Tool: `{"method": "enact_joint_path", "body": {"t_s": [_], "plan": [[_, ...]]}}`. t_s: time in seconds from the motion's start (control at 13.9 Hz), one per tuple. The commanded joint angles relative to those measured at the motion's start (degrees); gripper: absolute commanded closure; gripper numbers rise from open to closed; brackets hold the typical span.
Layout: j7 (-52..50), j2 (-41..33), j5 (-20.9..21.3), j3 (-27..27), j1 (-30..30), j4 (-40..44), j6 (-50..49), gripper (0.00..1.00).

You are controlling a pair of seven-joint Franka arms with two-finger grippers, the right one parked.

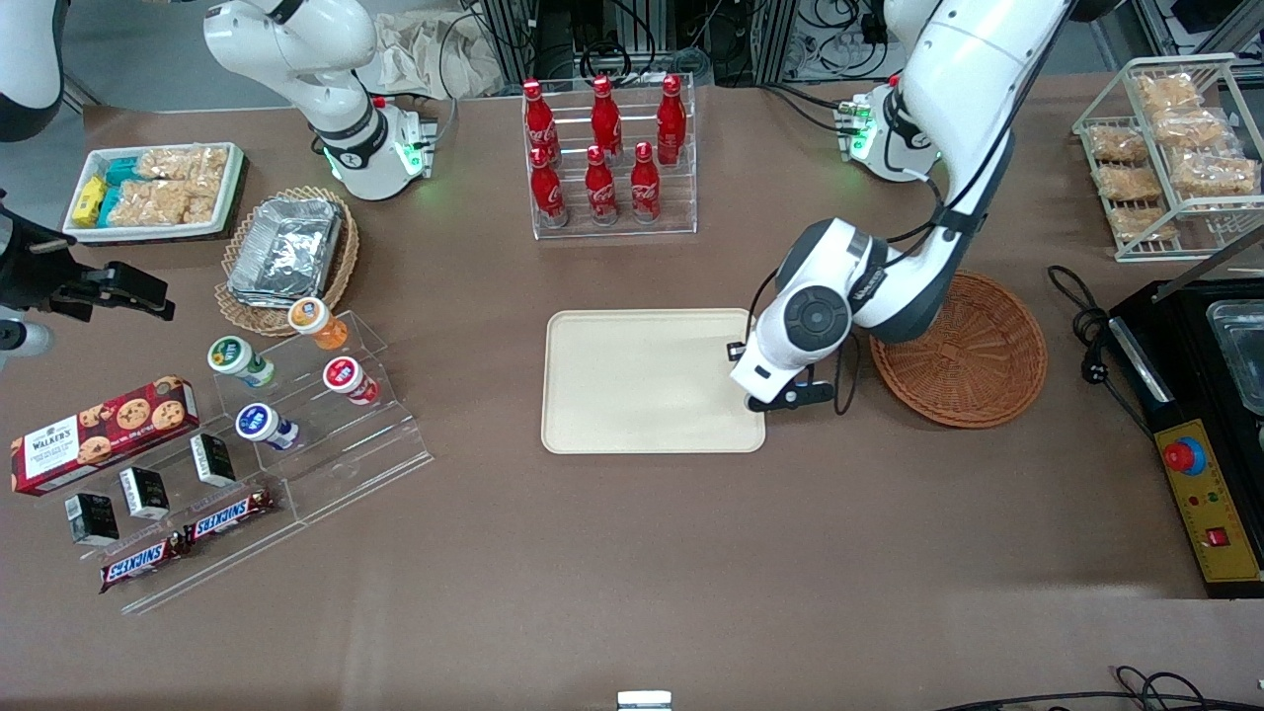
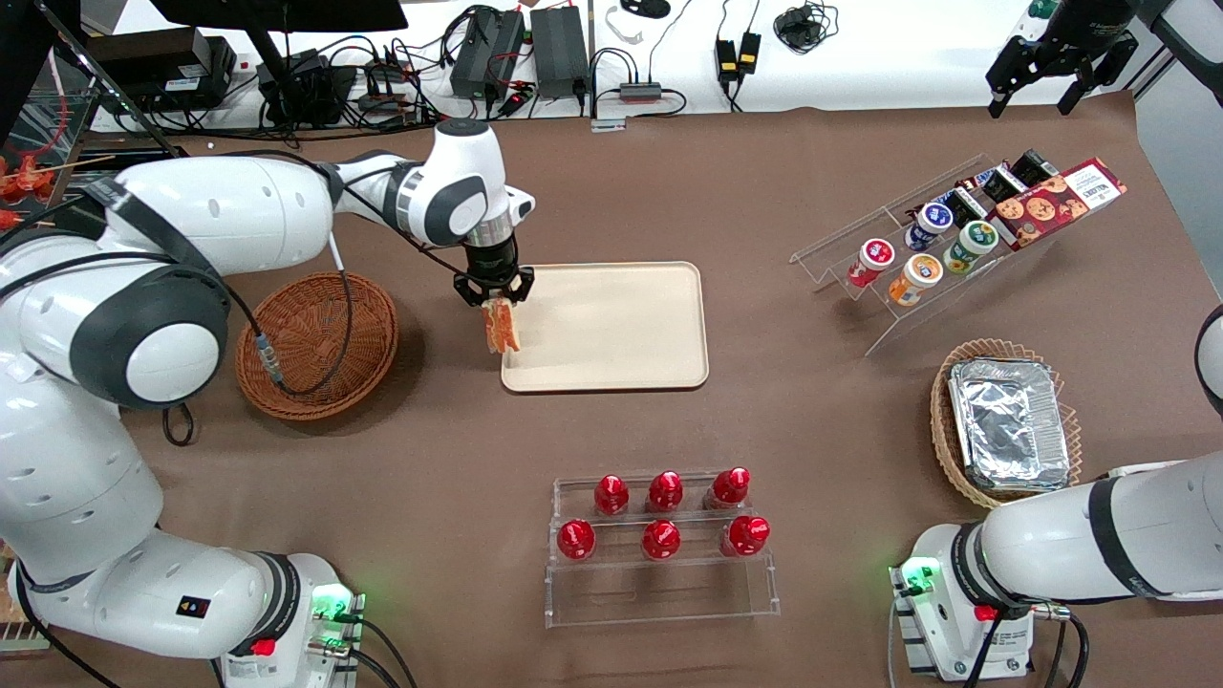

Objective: Place sandwich from basket to tray
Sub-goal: 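Carry the sandwich over the cream tray with the left gripper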

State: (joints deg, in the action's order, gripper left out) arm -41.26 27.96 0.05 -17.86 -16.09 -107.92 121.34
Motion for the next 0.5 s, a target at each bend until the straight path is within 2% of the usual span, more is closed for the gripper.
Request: {"method": "enact_joint_path", "body": {"t_s": [0.0, 0.43], "plan": [[-2.7, 4.4, 1.9, 0.1, -1.1, 4.8, -0.5, 0.72], [-2.8, 6.8, 3.5, 0.3, -3.0, 6.5, -0.5, 0.71]]}}
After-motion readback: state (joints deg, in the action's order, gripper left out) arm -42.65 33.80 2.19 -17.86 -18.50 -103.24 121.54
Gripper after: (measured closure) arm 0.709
